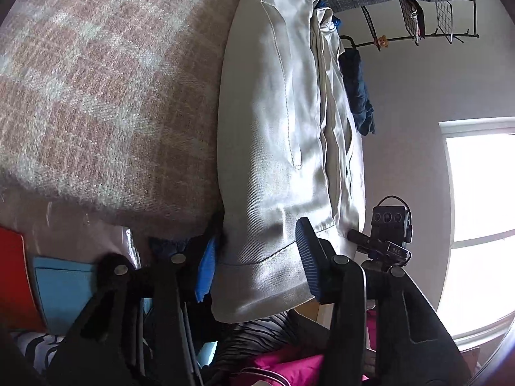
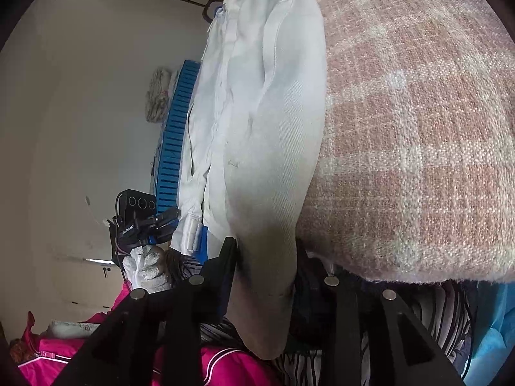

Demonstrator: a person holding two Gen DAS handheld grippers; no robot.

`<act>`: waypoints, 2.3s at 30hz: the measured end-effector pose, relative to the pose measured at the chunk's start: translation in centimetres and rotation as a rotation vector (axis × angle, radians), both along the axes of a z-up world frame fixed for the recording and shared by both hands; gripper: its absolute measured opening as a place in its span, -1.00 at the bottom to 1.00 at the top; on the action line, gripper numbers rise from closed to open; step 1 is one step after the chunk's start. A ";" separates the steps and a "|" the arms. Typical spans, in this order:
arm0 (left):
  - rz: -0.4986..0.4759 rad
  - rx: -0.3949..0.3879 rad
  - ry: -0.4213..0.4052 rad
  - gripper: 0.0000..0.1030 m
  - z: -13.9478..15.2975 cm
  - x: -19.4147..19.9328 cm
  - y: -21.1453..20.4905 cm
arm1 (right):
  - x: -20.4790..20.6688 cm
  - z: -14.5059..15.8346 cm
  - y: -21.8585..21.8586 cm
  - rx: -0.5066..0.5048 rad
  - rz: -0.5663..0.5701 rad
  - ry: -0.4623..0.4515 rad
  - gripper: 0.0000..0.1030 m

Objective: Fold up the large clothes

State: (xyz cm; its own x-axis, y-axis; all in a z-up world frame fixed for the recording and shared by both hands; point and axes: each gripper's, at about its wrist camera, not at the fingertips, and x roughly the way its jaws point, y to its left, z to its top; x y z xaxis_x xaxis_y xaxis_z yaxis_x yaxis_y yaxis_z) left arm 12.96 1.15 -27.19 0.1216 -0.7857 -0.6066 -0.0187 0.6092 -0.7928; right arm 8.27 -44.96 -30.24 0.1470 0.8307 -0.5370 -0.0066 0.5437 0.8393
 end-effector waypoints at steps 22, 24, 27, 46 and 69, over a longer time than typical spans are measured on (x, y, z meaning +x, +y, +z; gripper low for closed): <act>0.055 -0.143 -0.053 -0.66 7.4 3.0 -2.3 | 2.9 6.9 -1.7 0.269 -0.210 -0.086 -0.61; 0.087 -0.149 -0.063 -0.66 8.2 4.5 -2.4 | 4.4 7.7 -1.7 0.261 -0.241 -0.085 -0.61; 0.164 -0.152 -0.047 -0.67 8.3 7.6 -2.3 | 6.9 9.0 -0.1 0.180 -0.268 -0.104 -0.61; 0.278 0.025 0.002 -0.63 0.5 19.7 -5.1 | 17.6 -0.3 -2.8 0.192 -0.446 0.162 -0.15; 0.073 0.175 -0.161 0.07 3.7 17.9 -2.4 | 15.0 9.7 7.9 -0.167 -0.010 -0.347 -0.24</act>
